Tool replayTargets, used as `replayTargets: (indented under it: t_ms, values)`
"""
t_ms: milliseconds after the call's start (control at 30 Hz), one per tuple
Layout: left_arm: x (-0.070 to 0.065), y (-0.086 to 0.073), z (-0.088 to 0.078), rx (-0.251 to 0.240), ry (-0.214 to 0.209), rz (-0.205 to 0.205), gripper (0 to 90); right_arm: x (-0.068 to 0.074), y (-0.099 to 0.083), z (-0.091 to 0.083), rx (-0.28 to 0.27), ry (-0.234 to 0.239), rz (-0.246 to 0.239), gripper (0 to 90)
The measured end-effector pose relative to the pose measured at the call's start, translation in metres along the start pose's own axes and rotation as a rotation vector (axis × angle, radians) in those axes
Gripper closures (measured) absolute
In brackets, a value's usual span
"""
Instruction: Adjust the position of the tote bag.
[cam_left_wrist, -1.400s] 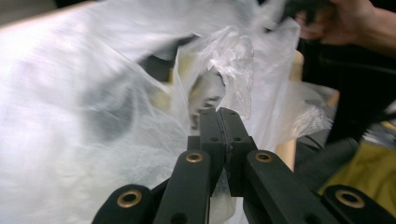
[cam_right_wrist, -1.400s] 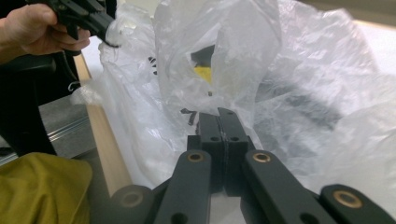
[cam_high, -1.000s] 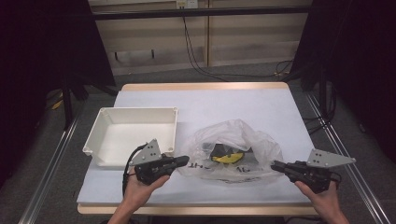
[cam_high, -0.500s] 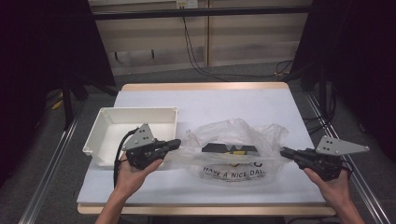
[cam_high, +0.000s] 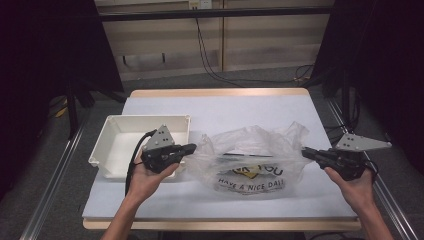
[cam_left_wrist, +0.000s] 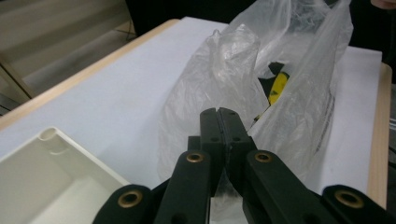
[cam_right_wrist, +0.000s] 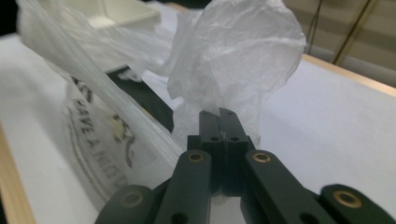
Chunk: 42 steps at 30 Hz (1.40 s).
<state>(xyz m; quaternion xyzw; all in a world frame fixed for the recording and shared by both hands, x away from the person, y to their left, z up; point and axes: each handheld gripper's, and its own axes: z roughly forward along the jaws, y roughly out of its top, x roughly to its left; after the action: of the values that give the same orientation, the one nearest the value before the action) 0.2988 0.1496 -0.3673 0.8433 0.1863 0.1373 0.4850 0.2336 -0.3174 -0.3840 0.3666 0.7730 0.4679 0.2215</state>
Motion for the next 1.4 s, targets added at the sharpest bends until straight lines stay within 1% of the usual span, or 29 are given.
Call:
replayTargets:
  t_ms: [67, 100, 133, 167, 200, 233, 267, 367, 467, 500, 567, 600, 633, 667, 700, 733, 767, 800, 867, 933, 967, 1000, 1067, 1100, 1133, 1200, 1300, 1367, 1400]
  values:
    - [-0.001, -0.003, 0.005, 0.04, -0.007, 0.011, 90.0, 0.0, -0.004, 0.003, 0.034, 0.002, -0.008, 90.0]
    - [-0.002, -0.005, 0.007, 0.051, -0.021, 0.013, 90.0, 0.001, -0.007, 0.004, 0.045, 0.002, -0.006, 90.0]
    - [-0.004, -0.007, 0.009, 0.07, -0.033, 0.025, 90.0, 0.0, -0.009, 0.004, 0.055, 0.003, -0.006, 90.0]
    - [-0.005, -0.009, 0.01, 0.099, -0.037, 0.045, 90.0, 0.0, -0.012, 0.005, 0.063, 0.006, -0.003, 90.0]
    - [-0.007, -0.01, 0.013, 0.124, -0.039, 0.046, 90.0, 0.0, -0.014, 0.006, 0.068, 0.012, 0.004, 90.0]
    - [-0.008, -0.012, 0.015, 0.149, -0.038, 0.062, 90.0, -0.001, -0.016, 0.007, 0.077, 0.023, 0.002, 90.0]
    - [-0.009, -0.014, 0.017, 0.163, -0.038, 0.064, 90.0, -0.001, -0.019, 0.008, 0.085, 0.027, -0.001, 90.0]
    - [-0.01, -0.02, 0.022, 0.192, -0.041, 0.073, 90.0, 0.001, -0.024, 0.013, 0.114, 0.028, -0.005, 90.0]
    - [-0.013, -0.027, 0.025, 0.209, -0.043, 0.061, 90.0, 0.0, -0.029, 0.019, 0.147, 0.029, -0.009, 90.0]
    - [-0.016, -0.029, 0.027, 0.214, -0.052, 0.053, 90.0, -0.001, -0.031, 0.019, 0.152, 0.025, -0.012, 90.0]
    - [-0.023, -0.032, 0.03, 0.249, -0.044, 0.068, 90.0, -0.003, -0.034, 0.021, 0.168, 0.017, -0.018, 90.0]
    - [-0.027, -0.035, 0.033, 0.258, -0.051, 0.078, 90.0, -0.004, -0.036, 0.021, 0.175, 0.016, -0.017, 90.0]
    - [-0.03, -0.037, 0.035, 0.268, -0.049, 0.09, 90.0, -0.004, -0.039, 0.023, 0.188, 0.01, -0.015, 90.0]
    - [-0.033, -0.04, 0.038, 0.275, -0.047, 0.093, 90.0, -0.005, -0.042, 0.025, 0.205, -0.002, -0.022, 90.0]
    - [-0.035, -0.044, 0.042, 0.288, -0.049, 0.094, 90.0, -0.006, -0.046, 0.026, 0.215, -0.002, -0.017, 90.0]
    - [-0.036, -0.047, 0.045, 0.305, -0.039, 0.091, 90.0, -0.007, -0.049, 0.028, 0.222, -0.005, -0.007, 90.0]
    - [-0.036, -0.052, 0.049, 0.304, -0.047, 0.081, 89.9, -0.007, -0.052, 0.03, 0.232, -0.002, -0.005, 90.0]
    - [-0.037, -0.056, 0.052, 0.327, -0.053, 0.074, 89.9, -0.007, -0.055, 0.032, 0.243, -0.002, -0.006, 90.0]
    - [-0.037, -0.062, 0.056, 0.343, -0.074, 0.074, 89.9, -0.007, -0.059, 0.033, 0.258, -0.001, -0.009, 90.0]
    - [-0.037, -0.067, 0.058, 0.328, -0.076, 0.064, 89.9, -0.006, -0.061, 0.035, 0.267, -0.001, -0.008, 90.0]
    - [-0.036, -0.069, 0.058, 0.329, -0.088, 0.066, 89.9, -0.007, -0.062, 0.036, 0.274, -0.001, -0.014, 90.0]
    - [-0.035, -0.071, 0.059, 0.325, -0.077, 0.066, 89.9, -0.007, -0.064, 0.037, 0.281, -0.002, -0.01, 90.0]
    - [-0.034, -0.076, 0.062, 0.353, -0.088, 0.052, 89.9, -0.007, -0.067, 0.041, 0.291, 0.011, -0.01, 90.0]
    - [-0.033, -0.079, 0.064, 0.345, -0.085, 0.051, 89.9, -0.006, -0.067, 0.043, 0.305, 0.005, -0.018, 90.0]
    - [-0.033, -0.08, 0.064, 0.35, -0.092, 0.049, 89.9, -0.004, -0.068, 0.045, 0.317, 0.002, -0.027, 90.0]
    - [-0.032, -0.08, 0.064, 0.344, -0.088, 0.051, 89.9, -0.004, -0.07, 0.048, 0.328, 0.003, -0.029, 90.0]
    - [-0.032, -0.081, 0.064, 0.342, -0.089, 0.051, 89.9, -0.008, -0.078, 0.05, 0.34, 0.017, -0.008, 90.0]
    - [-0.033, -0.081, 0.064, 0.342, -0.084, 0.051, 89.9, -0.01, -0.08, 0.049, 0.33, 0.024, 0.006, 90.0]
    - [-0.033, -0.081, 0.063, 0.353, -0.089, 0.056, 90.0, -0.011, -0.08, 0.048, 0.334, 0.023, 0.023, 90.0]
